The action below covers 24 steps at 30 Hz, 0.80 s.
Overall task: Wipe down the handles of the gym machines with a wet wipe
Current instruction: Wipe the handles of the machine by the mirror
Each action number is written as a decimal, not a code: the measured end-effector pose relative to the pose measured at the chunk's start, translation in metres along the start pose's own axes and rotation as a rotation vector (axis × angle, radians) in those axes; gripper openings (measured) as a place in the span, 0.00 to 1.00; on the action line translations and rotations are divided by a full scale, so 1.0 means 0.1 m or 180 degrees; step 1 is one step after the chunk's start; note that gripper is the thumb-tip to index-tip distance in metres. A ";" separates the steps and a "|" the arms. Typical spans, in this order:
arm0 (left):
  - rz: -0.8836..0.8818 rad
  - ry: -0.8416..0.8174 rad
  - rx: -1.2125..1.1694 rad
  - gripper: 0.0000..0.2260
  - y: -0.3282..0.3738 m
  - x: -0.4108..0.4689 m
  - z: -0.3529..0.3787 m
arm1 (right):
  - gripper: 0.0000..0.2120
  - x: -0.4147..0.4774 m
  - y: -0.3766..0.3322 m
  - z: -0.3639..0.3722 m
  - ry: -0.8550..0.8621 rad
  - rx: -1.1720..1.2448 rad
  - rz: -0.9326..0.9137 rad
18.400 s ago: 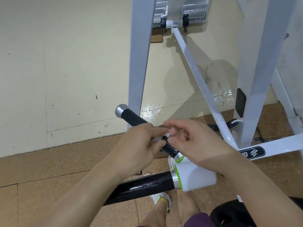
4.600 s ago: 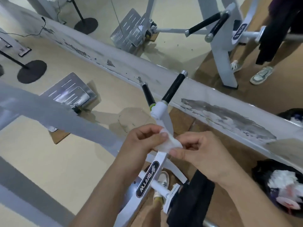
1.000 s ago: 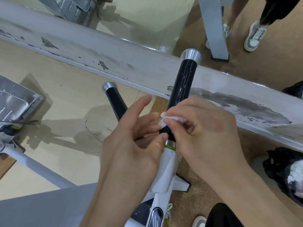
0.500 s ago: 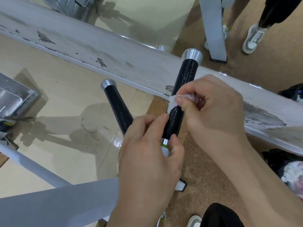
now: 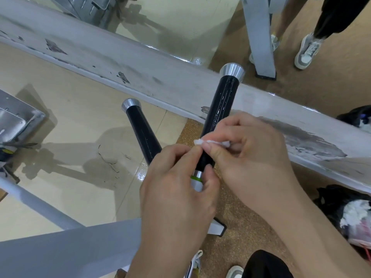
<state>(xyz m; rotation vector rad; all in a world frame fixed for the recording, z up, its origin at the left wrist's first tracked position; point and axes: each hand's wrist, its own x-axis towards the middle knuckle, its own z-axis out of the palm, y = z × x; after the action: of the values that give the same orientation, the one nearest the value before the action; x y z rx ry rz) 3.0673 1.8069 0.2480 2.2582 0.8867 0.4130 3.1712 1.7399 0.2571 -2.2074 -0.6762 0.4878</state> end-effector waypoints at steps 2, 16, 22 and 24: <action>0.0005 0.0020 -0.0006 0.13 0.00 -0.01 0.01 | 0.04 0.07 0.02 0.01 0.0165 -0.0125 -0.0007; -0.0010 -0.0049 -0.0023 0.12 0.00 0.06 0.01 | 0.05 0.09 -0.02 0.03 0.1016 0.0520 0.0626; -0.0073 0.0025 -0.0049 0.04 0.02 0.17 0.02 | 0.04 0.25 0.04 0.10 0.1212 -0.0254 0.0350; -0.0069 0.0027 -0.0057 0.04 0.03 0.16 0.01 | 0.04 0.27 0.07 0.06 0.1187 0.0087 0.0440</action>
<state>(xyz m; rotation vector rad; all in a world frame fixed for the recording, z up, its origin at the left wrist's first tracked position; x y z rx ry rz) 3.0808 1.8157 0.2496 2.2302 0.9075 0.4195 3.1912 1.7552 0.2444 -2.2450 -0.3185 0.1426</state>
